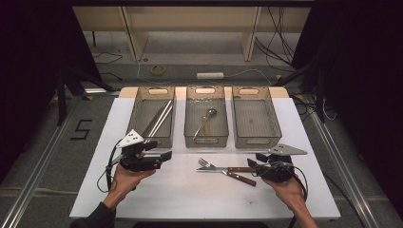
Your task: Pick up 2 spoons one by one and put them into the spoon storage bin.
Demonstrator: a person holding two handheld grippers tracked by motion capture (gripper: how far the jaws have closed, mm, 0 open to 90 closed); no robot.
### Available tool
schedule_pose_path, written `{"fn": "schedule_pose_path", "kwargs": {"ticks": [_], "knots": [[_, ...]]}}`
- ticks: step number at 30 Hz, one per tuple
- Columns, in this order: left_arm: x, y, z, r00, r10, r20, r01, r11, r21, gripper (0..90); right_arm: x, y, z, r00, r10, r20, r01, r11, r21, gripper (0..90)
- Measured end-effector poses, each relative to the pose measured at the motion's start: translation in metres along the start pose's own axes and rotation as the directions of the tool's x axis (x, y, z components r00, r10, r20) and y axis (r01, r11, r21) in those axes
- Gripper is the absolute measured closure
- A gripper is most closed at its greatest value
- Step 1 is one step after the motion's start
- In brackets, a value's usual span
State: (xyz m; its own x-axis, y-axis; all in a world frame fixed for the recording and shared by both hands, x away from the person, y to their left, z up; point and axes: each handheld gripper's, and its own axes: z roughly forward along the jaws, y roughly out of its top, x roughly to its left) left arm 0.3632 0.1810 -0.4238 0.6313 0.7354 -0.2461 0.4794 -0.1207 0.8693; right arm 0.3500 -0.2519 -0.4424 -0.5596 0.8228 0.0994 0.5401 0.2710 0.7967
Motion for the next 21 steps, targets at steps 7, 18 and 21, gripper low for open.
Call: {"fn": "schedule_pose_path", "kwargs": {"ticks": [7, 18, 21], "knots": [[-0.002, -0.006, -0.012, 0.9998, -0.003, -0.02, 0.003, 0.9993, -0.038, 21.3, -0.004, 0.001, 0.009, 0.9998, -0.018, 0.004, 0.018, 1.0, 0.021, 69.7], [-0.003, -0.017, -0.029, 0.9985, 0.004, -0.054, -0.007, 0.9985, -0.054, 20.4, -0.01, 0.004, 0.027, 0.9984, -0.056, 0.008, 0.055, 0.996, 0.076, 84.8], [-0.003, -0.018, -0.032, 0.9986, 0.004, -0.052, -0.007, 0.998, -0.062, 20.1, -0.012, 0.004, 0.03, 0.9985, -0.054, 0.007, 0.053, 0.995, 0.085, 86.7]]}}
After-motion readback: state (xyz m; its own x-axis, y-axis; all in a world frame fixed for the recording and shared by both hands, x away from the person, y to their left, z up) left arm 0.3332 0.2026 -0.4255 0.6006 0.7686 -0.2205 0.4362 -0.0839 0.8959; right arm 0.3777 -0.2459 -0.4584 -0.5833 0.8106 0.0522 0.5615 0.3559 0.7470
